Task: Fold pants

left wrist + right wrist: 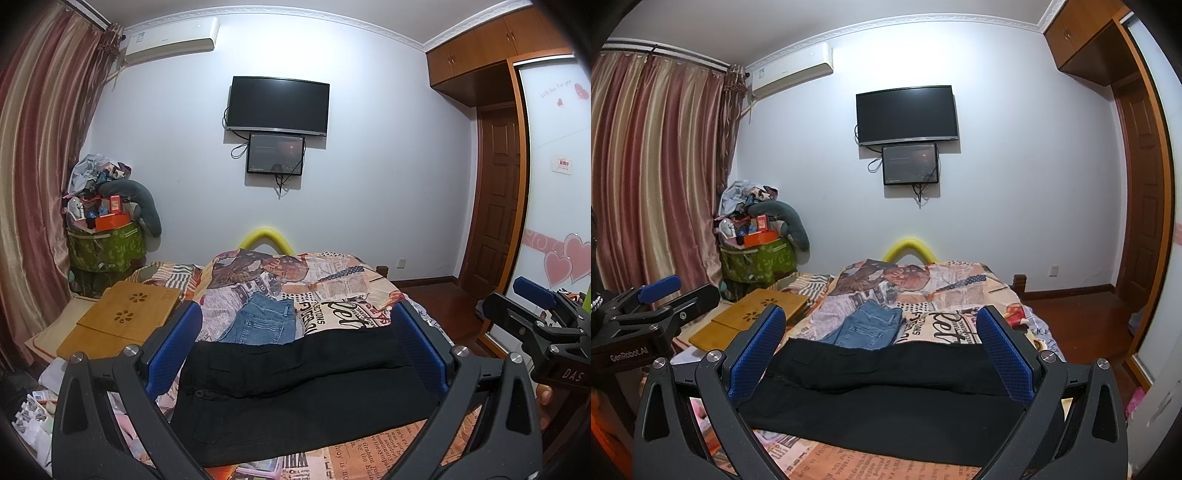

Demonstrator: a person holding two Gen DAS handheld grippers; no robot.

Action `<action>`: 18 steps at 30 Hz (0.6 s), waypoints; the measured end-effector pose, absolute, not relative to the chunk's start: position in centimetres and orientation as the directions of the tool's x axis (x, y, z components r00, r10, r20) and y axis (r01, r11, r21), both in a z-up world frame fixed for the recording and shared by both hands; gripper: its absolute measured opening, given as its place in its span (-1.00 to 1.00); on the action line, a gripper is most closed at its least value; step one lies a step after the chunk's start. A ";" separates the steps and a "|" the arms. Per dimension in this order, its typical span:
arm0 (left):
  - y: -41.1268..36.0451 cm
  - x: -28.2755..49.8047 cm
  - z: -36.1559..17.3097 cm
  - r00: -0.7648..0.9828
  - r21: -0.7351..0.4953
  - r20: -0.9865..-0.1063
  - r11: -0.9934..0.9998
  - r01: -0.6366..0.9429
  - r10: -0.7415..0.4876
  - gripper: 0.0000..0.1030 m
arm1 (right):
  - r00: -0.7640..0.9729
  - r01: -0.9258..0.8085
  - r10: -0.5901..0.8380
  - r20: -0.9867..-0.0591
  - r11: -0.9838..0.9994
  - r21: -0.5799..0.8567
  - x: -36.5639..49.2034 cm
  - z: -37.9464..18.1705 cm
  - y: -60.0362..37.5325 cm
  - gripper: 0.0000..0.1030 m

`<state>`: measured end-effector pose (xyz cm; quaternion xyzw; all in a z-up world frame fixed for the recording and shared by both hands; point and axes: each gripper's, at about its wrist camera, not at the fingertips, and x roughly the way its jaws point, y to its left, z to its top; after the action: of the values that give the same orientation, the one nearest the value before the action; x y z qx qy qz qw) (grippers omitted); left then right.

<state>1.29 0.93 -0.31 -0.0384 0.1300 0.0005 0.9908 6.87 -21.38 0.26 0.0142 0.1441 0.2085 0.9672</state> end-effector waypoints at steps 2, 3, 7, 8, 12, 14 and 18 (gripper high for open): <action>1.2 1.3 -0.3 0.966 -0.077 -0.258 0.997 -0.010 -0.010 1.00 | 0.872 -0.399 0.407 -0.272 0.913 0.087 6.9 0.3 -21.4 0.99; 1.3 1.4 -0.3 0.966 -0.077 -0.258 0.997 -0.010 -0.011 1.00 | 0.872 -0.399 0.407 -0.272 0.913 0.087 7.0 0.3 -21.5 0.99; 0.2 1.3 -0.3 0.966 -0.077 -0.257 0.997 -0.009 -0.011 1.00 | 0.873 -0.398 0.406 -0.272 0.913 0.086 7.2 0.3 -21.8 0.99; 0.2 1.3 -0.3 0.966 -0.077 -0.257 0.997 -0.009 -0.011 1.00 | 0.873 -0.398 0.405 -0.272 0.914 0.086 7.2 0.3 -21.8 0.99; 0.4 1.5 -0.4 0.966 -0.076 -0.259 0.997 -0.010 -0.010 1.00 | 0.873 -0.397 0.405 -0.272 0.914 0.085 7.3 0.2 -22.0 0.99; -0.1 1.4 -0.2 0.966 -0.077 -0.259 0.997 -0.009 -0.011 1.00 | 0.873 -0.397 0.405 -0.272 0.914 0.086 7.3 0.2 -21.9 0.99; -0.1 1.6 -0.2 0.965 -0.079 -0.263 0.997 -0.010 -0.011 1.00 | 0.873 -0.396 0.404 -0.272 0.914 0.084 7.1 0.2 -21.7 0.99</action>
<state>1.64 -0.14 -0.25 -0.0397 0.1325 -0.0004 0.9904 7.13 -21.66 0.17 0.0128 0.1434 0.2066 0.9678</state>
